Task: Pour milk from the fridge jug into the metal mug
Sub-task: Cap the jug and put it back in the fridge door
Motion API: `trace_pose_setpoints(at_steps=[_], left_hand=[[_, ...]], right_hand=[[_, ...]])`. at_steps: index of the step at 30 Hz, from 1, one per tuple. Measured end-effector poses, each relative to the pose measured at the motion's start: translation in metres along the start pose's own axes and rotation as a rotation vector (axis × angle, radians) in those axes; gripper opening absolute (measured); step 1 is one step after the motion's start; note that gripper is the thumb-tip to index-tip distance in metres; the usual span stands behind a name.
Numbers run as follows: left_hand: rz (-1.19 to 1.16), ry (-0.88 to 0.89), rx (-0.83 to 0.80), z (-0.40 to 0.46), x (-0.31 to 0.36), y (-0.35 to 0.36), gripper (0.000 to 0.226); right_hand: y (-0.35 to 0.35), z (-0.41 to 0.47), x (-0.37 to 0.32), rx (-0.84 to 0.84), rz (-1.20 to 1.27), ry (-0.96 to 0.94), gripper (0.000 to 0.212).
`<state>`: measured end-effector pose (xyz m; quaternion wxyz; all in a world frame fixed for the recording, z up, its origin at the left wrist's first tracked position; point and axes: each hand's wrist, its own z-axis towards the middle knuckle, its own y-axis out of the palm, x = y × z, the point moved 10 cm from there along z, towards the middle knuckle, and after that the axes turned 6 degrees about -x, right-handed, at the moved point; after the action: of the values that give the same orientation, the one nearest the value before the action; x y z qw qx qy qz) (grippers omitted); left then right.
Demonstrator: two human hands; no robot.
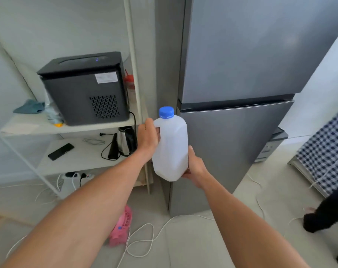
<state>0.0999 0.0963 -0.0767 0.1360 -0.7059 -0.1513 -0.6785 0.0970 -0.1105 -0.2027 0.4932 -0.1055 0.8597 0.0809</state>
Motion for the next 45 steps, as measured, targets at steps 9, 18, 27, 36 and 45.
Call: trace_pose_setpoints(at_steps=[9,18,27,36,45], left_hand=[[0.118,0.024,0.072,0.037,0.003,-0.012,0.031],[0.103,0.019,0.019,0.061,-0.002,-0.009,0.037],[0.112,0.036,-0.003,0.068,0.001,-0.003,0.038],[0.141,0.013,0.007,0.058,-0.009,-0.004,0.032],[0.093,0.008,-0.048,0.037,-0.027,0.037,0.032]], right_hand=[[-0.037,-0.003,-0.127,0.435,-0.298,-0.513,0.046],[-0.036,0.028,-0.212,0.52,-0.662,-0.567,0.055],[-0.044,0.021,-0.222,0.543,-0.569,-0.685,0.069],[-0.074,-0.027,-0.187,0.767,-0.433,-0.591,0.061],[-0.139,-0.095,-0.151,0.854,-0.396,-0.431,0.057]])
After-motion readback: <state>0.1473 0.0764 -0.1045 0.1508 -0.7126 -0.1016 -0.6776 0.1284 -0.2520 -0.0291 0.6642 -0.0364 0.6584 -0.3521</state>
